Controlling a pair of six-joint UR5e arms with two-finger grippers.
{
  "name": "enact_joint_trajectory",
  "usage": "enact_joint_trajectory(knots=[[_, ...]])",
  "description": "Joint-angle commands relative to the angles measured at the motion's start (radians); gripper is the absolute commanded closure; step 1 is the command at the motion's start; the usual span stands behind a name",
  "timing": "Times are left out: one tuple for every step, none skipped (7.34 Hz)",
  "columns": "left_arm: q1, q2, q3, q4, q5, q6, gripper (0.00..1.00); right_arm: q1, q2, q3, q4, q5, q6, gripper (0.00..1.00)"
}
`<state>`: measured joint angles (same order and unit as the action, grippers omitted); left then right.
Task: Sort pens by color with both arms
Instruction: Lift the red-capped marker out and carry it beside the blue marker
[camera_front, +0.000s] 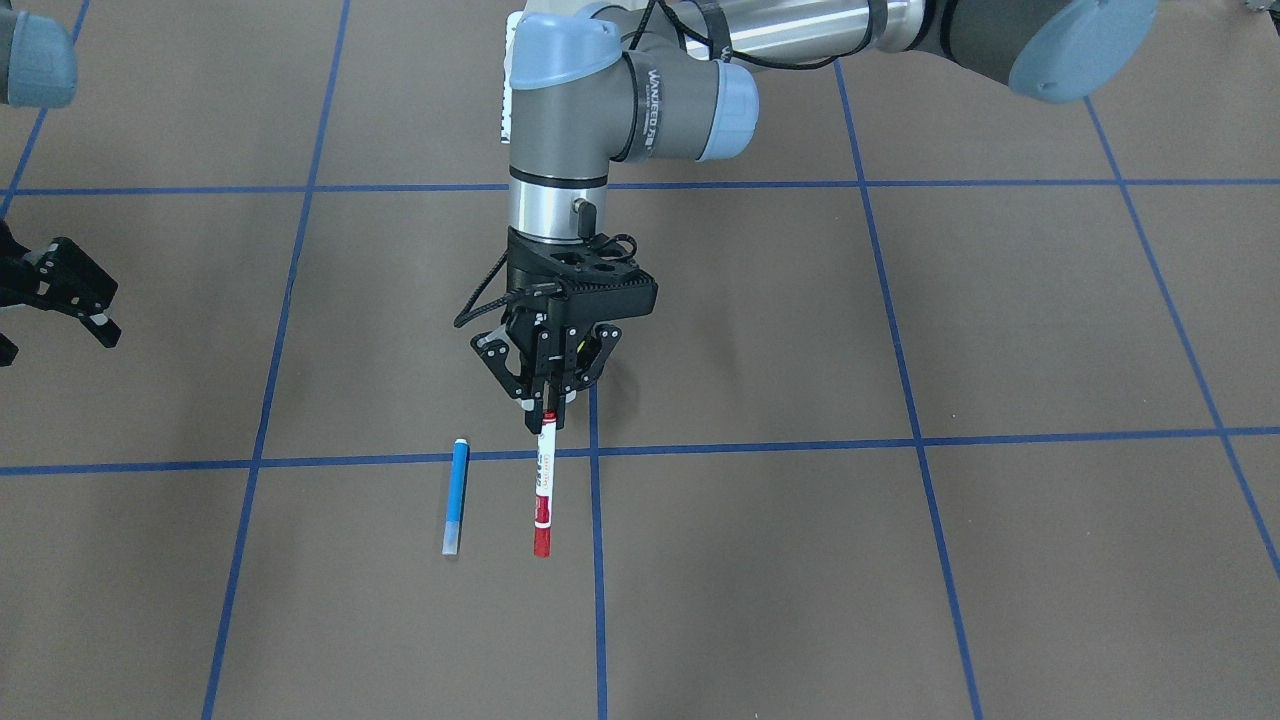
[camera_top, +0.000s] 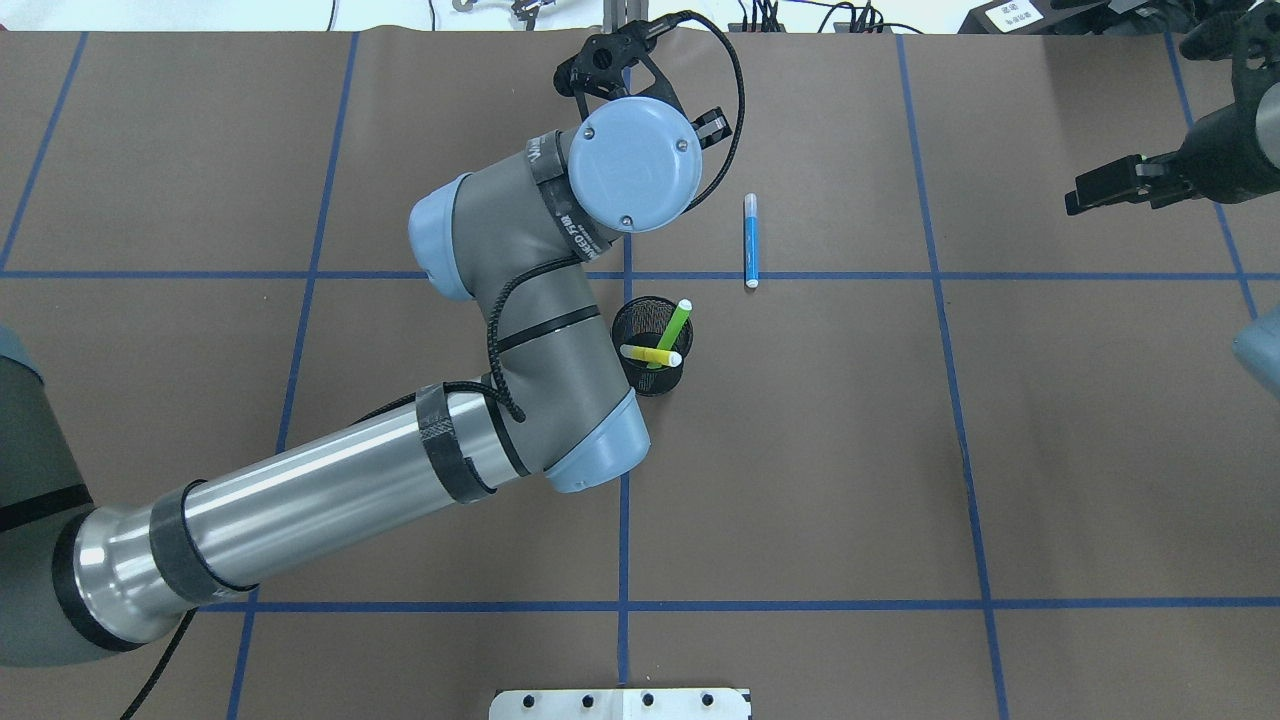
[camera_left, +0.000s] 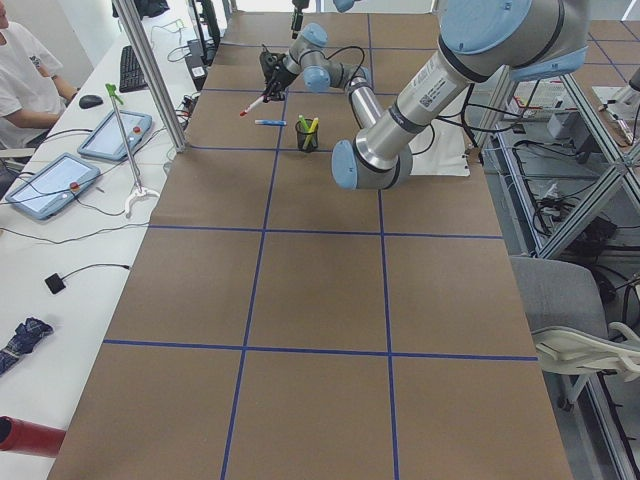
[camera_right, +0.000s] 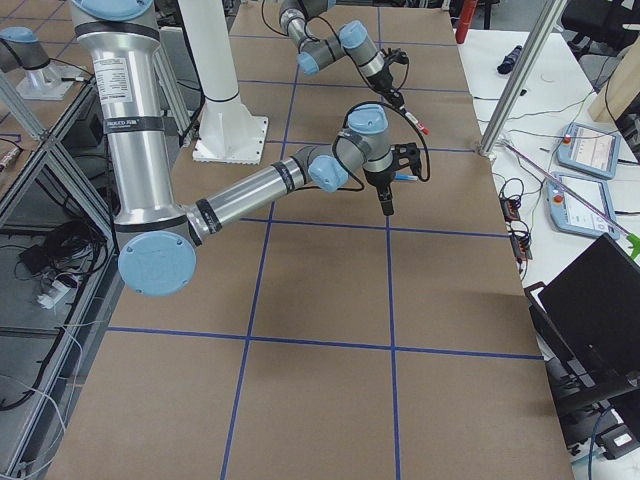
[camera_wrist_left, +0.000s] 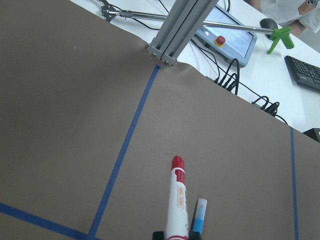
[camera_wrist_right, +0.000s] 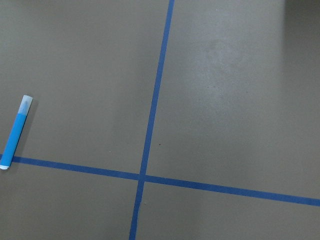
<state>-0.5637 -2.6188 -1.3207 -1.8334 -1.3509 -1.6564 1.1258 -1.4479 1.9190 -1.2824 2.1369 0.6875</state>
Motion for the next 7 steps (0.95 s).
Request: enact_joint_trajectory(knots=[[0.001,-0.033,0.153,-0.057,0.039,0.000,1.00,-0.001,0.001,-0.011,0.000,-0.011,0.006,0.01],[0.002,-0.043,0.226,-0.164,0.039,0.000,1.00,-0.001,-0.005,-0.006,0.000,-0.011,0.010,0.01],[0.007,-0.065,0.277,-0.182,0.036,0.001,1.00,0.000,-0.008,-0.003,0.002,-0.012,0.010,0.01],[0.011,-0.076,0.288,-0.194,0.033,0.003,1.00,0.000,-0.009,-0.003,0.002,-0.012,0.010,0.01],[0.021,-0.075,0.291,-0.204,0.035,0.003,1.00,0.000,-0.008,-0.001,0.002,-0.012,0.010,0.01],[0.027,-0.075,0.302,-0.205,0.035,0.003,1.00,0.000,-0.009,-0.001,0.000,-0.012,0.010,0.01],[0.036,-0.075,0.305,-0.204,0.036,0.003,1.00,0.000,-0.009,-0.003,0.002,-0.014,0.010,0.01]])
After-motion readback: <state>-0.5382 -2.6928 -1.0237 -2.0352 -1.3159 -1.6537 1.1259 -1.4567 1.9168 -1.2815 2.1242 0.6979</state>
